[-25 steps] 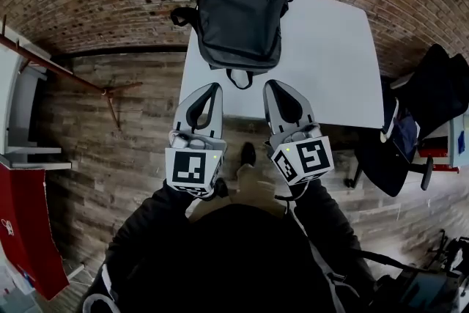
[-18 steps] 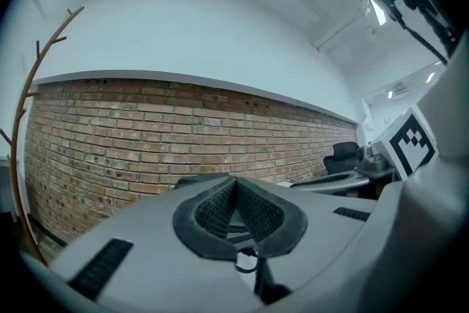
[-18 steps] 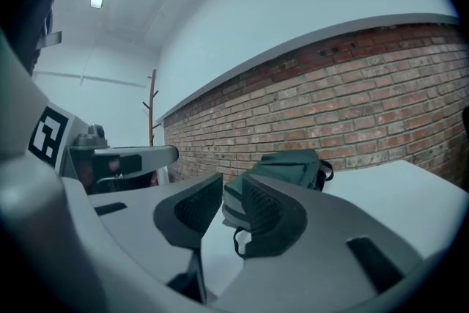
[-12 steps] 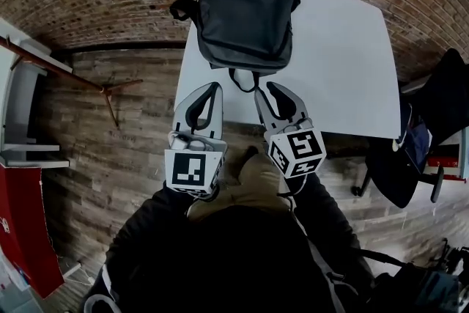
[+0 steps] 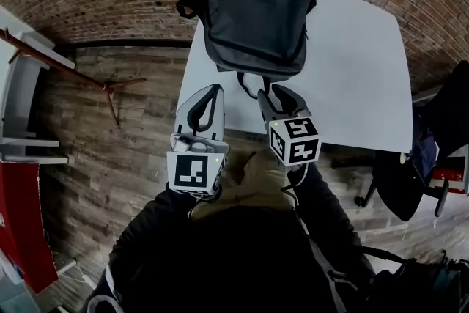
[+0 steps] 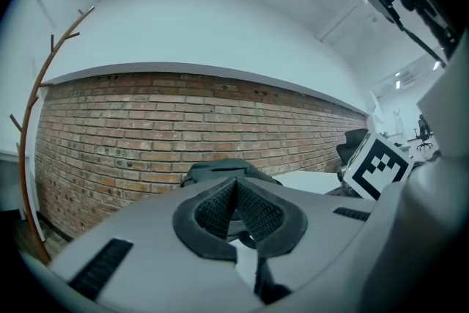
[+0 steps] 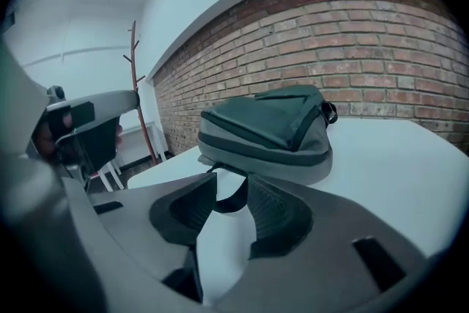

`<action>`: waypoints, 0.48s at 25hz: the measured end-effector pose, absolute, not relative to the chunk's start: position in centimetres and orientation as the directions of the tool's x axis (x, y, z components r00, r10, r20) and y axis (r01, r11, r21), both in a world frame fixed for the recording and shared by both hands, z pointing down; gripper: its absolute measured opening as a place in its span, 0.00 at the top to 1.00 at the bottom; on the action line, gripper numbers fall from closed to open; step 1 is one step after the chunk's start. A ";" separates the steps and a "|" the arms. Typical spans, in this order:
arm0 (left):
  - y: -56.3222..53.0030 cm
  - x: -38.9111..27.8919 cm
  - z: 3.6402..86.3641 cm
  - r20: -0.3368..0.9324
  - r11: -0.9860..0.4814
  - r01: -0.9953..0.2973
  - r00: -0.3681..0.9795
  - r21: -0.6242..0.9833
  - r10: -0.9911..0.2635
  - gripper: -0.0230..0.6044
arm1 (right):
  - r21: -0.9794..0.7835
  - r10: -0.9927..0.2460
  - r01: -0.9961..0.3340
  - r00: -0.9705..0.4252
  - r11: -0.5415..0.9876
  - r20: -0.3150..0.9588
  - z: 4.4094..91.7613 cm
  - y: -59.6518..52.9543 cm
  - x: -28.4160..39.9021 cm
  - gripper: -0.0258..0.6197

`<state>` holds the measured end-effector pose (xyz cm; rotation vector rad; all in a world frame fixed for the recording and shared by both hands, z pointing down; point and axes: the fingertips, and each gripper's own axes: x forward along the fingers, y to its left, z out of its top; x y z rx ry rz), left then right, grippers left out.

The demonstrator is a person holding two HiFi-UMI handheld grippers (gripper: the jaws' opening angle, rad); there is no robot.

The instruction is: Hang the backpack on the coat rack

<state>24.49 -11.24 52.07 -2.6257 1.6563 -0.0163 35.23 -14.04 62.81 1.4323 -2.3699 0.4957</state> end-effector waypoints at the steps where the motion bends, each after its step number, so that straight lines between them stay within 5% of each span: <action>1: -11.4 24.1 52.3 -0.006 -0.424 -0.905 0.424 -0.041 -0.906 0.95 | -0.117 -0.772 -0.895 -0.431 0.429 0.467 63.4 -14.2 35.2 0.77; 6: -11.8 23.6 53.6 0.026 -0.422 -0.906 0.422 -0.037 -0.906 0.95 | -0.046 -0.736 -0.913 -0.356 0.406 0.576 65.3 -14.9 35.2 0.78; 8: -12.0 23.5 53.5 0.016 -0.419 -0.907 0.418 -0.039 -0.908 0.95 | -0.013 -0.722 -0.907 -0.344 0.421 0.601 65.6 -15.0 35.2 0.90; 12: -12.0 23.2 53.7 0.028 -0.414 -0.910 0.414 -0.028 -0.910 0.95 | -0.091 -0.768 -0.887 -0.439 0.452 0.467 63.4 -15.0 35.0 0.95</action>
